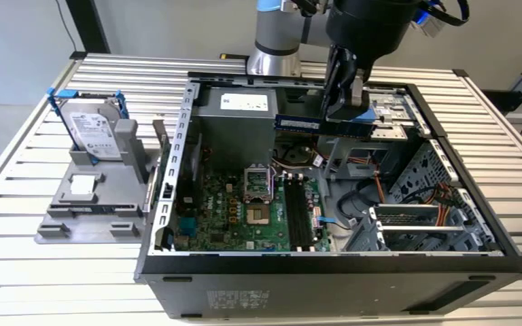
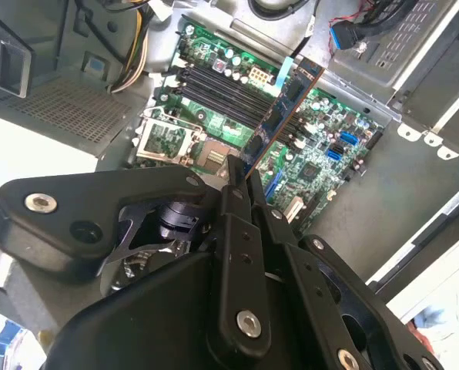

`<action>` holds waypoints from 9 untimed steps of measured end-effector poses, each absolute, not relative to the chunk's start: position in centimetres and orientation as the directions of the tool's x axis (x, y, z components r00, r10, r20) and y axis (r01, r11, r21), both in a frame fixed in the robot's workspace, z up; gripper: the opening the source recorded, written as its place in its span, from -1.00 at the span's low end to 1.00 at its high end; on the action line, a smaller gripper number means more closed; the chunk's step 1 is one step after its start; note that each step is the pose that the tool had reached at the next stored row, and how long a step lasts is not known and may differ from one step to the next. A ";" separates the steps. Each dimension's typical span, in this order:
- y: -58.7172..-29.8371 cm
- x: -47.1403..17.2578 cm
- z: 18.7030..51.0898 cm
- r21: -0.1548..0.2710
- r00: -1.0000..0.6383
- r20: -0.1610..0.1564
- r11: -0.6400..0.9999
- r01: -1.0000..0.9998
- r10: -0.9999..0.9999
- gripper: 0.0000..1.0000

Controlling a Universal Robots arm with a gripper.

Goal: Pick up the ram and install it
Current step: 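Pick up the ram and move it above insertion slot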

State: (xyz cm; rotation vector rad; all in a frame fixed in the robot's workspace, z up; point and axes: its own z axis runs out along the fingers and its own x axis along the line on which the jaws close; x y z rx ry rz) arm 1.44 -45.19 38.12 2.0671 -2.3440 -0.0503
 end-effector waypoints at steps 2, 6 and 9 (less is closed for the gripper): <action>-45.2 1.4 38.1 0.035 -0.150 -0.009 0.150 -0.988 -0.989 -1.00; -45.2 1.4 38.1 0.035 -0.215 -0.009 0.215 -0.976 -0.977 -1.00; -45.2 1.4 38.1 0.035 -0.265 -0.009 0.264 -0.964 -0.964 -1.00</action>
